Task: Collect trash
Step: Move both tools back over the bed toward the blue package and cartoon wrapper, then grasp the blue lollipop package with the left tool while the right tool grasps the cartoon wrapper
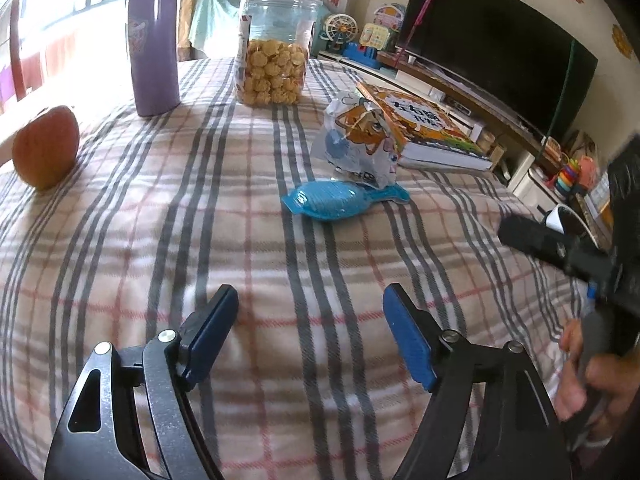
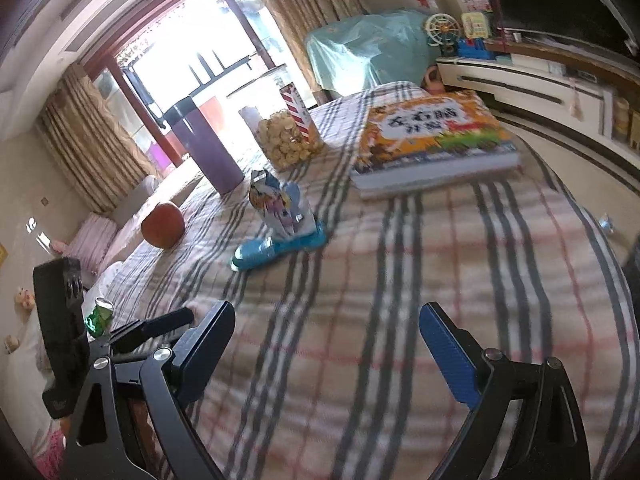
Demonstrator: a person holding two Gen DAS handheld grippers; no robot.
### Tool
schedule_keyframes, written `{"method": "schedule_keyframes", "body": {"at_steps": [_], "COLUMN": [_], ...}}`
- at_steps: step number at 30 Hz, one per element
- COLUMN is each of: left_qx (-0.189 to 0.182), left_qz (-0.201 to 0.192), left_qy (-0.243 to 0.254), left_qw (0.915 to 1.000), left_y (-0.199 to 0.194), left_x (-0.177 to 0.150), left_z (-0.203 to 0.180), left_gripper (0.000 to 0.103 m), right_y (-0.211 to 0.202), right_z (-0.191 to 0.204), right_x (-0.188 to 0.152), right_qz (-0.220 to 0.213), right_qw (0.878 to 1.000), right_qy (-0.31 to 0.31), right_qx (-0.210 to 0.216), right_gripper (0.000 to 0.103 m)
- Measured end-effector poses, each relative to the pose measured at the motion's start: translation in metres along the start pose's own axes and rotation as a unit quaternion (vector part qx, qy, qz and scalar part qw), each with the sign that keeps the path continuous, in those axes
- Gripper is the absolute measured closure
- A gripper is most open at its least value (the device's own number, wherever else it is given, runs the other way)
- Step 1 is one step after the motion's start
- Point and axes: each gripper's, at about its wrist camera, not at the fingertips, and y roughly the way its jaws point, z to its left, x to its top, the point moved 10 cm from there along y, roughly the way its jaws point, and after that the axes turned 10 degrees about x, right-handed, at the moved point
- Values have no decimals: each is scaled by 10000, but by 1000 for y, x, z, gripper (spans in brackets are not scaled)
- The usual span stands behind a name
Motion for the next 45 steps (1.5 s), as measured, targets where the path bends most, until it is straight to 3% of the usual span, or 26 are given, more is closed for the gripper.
{"method": "schedule_keyframes", "body": {"at_steps": [12, 15, 17, 19, 31, 32, 36, 38, 45], "left_qx": [-56, -53, -51, -66, -241, -282, -322, -302, -398], "left_qz": [71, 46, 63, 52, -201, -239, -189, -207, -90], "left_qy": [275, 435, 491, 520, 1109, 1183, 1520, 1632, 1474], "left_qw": [9996, 9990, 9988, 9986, 9933, 9923, 9877, 9859, 9882], "left_y": [21, 26, 31, 34, 47, 45, 47, 45, 17], "left_x": [16, 22, 25, 28, 51, 51, 44, 41, 13], "left_z": [6, 3, 3, 1, -31, -35, -47, -51, -64], "left_gripper": [22, 21, 21, 21, 22, 24, 60, 66, 68], "right_y": [74, 91, 100, 104, 1, -9, -34, -43, -65], "right_z": [19, 20, 19, 15, -14, -17, -21, -23, -25], "right_x": [43, 50, 51, 50, 22, 14, -8, -19, -40], "right_qz": [203, 231, 295, 355, -329, -371, -495, -571, -664], "right_qw": [9985, 9981, 9981, 9983, 9981, 9976, 9961, 9946, 9942], "right_qy": [-498, -552, -504, -383, 387, 477, 698, 837, 828], "right_qx": [141, 160, 217, 261, 348, 324, 234, 215, -154], "right_gripper": [11, 27, 61, 73, 73, 73, 73, 73, 73]}}
